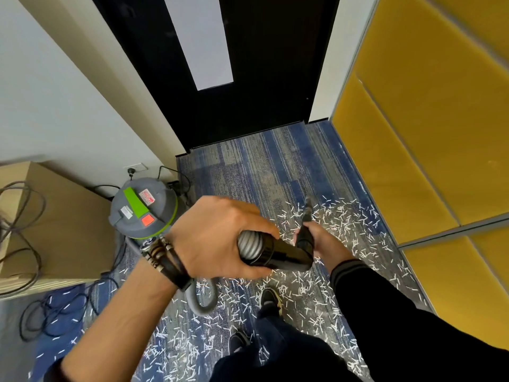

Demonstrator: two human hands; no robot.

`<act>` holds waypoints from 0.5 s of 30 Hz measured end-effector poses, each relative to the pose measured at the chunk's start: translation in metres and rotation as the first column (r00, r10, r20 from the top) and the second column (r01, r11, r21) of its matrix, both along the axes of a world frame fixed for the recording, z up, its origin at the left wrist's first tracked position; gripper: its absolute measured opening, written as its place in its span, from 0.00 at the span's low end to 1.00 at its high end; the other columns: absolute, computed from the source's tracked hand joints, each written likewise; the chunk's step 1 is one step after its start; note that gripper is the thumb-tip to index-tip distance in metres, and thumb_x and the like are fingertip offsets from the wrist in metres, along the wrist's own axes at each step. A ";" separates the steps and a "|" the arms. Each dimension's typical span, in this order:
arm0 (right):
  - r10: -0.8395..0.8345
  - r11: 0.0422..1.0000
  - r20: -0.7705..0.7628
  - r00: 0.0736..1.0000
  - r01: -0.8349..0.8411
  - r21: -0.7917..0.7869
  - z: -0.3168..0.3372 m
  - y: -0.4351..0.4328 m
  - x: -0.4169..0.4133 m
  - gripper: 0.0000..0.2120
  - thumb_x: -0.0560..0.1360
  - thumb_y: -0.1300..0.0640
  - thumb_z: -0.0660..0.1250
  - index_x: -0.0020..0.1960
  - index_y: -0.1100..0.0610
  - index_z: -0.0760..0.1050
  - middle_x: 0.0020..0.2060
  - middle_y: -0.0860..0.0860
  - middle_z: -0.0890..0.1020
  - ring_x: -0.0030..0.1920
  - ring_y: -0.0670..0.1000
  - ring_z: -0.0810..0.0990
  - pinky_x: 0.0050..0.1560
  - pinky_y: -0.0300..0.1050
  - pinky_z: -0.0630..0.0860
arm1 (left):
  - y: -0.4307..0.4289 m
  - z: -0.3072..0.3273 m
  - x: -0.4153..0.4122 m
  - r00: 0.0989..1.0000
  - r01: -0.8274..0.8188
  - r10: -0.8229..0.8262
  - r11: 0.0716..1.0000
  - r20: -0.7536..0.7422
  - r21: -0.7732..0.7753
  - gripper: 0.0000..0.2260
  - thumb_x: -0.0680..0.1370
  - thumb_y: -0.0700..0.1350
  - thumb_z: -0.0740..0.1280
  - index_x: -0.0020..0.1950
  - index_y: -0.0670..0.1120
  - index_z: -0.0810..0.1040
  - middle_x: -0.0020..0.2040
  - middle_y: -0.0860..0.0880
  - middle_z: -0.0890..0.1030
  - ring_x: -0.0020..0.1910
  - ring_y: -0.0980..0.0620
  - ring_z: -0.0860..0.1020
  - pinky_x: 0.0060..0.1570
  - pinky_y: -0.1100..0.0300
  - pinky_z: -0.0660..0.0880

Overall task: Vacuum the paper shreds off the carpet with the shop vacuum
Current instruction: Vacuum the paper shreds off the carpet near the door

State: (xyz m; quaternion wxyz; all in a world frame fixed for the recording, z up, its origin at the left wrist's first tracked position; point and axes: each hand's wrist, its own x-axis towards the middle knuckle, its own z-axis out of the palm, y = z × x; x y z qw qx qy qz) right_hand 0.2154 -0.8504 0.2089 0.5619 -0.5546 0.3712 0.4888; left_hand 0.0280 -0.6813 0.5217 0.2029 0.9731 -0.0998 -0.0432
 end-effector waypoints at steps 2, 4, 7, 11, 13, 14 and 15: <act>-0.025 1.000 0.003 1.000 0.025 -0.007 0.004 -0.008 -0.006 0.12 0.83 0.53 0.56 0.48 0.63 0.65 0.27 0.56 0.74 0.25 0.52 0.74 0.24 0.41 0.76 | -0.004 0.004 -0.001 0.999 0.036 -0.035 0.999 -0.007 0.022 0.20 0.70 0.72 0.69 0.56 0.63 0.82 0.43 0.61 0.81 0.41 0.62 0.80 0.41 0.58 0.80; -0.015 0.999 0.025 1.000 0.016 -0.035 0.009 -0.014 -0.015 0.13 0.84 0.54 0.55 0.46 0.63 0.65 0.27 0.56 0.74 0.27 0.53 0.74 0.22 0.41 0.76 | -0.010 0.005 -0.004 0.998 0.059 -0.059 0.998 0.000 0.038 0.21 0.70 0.72 0.66 0.56 0.63 0.82 0.43 0.61 0.82 0.41 0.61 0.80 0.41 0.58 0.80; 0.048 0.997 0.055 0.997 -0.044 -0.070 0.019 -0.024 -0.030 0.10 0.84 0.56 0.54 0.49 0.62 0.65 0.32 0.57 0.73 0.29 0.53 0.73 0.21 0.41 0.75 | -0.018 0.008 -0.018 0.995 0.095 -0.097 0.992 0.034 0.079 0.21 0.71 0.72 0.62 0.55 0.62 0.82 0.42 0.61 0.81 0.41 0.61 0.80 0.40 0.61 0.78; 0.075 0.995 0.055 0.996 -0.071 -0.073 0.045 -0.033 -0.051 0.09 0.84 0.55 0.56 0.50 0.61 0.67 0.34 0.57 0.75 0.31 0.54 0.75 0.22 0.42 0.76 | -0.018 0.008 -0.050 0.994 0.064 -0.069 0.997 0.083 0.053 0.22 0.73 0.74 0.62 0.58 0.62 0.81 0.45 0.61 0.82 0.43 0.61 0.81 0.42 0.62 0.78; -0.018 0.999 0.091 0.996 0.014 0.045 0.057 -0.038 -0.065 0.12 0.82 0.53 0.62 0.53 0.63 0.69 0.40 0.59 0.78 0.40 0.56 0.79 0.39 0.47 0.83 | -0.010 0.001 -0.065 0.989 -0.025 0.024 1.000 0.144 0.008 0.21 0.73 0.72 0.66 0.59 0.62 0.82 0.48 0.62 0.84 0.45 0.61 0.83 0.44 0.60 0.80; -0.074 0.990 0.124 0.990 0.057 0.131 0.058 -0.040 -0.070 0.15 0.79 0.52 0.67 0.57 0.63 0.70 0.45 0.61 0.80 0.47 0.57 0.81 0.53 0.51 0.81 | -0.005 -0.002 -0.072 0.979 -0.081 0.082 0.997 0.185 -0.013 0.21 0.73 0.71 0.69 0.61 0.62 0.82 0.49 0.62 0.85 0.46 0.61 0.83 0.45 0.59 0.81; -0.128 0.977 0.121 0.984 0.104 0.185 0.062 -0.041 -0.077 0.18 0.76 0.53 0.71 0.60 0.62 0.71 0.48 0.61 0.81 0.49 0.58 0.81 0.63 0.53 0.77 | 0.000 -0.006 -0.080 0.967 -0.129 0.135 0.991 0.214 -0.042 0.22 0.73 0.70 0.70 0.61 0.61 0.82 0.50 0.61 0.85 0.46 0.61 0.83 0.46 0.59 0.82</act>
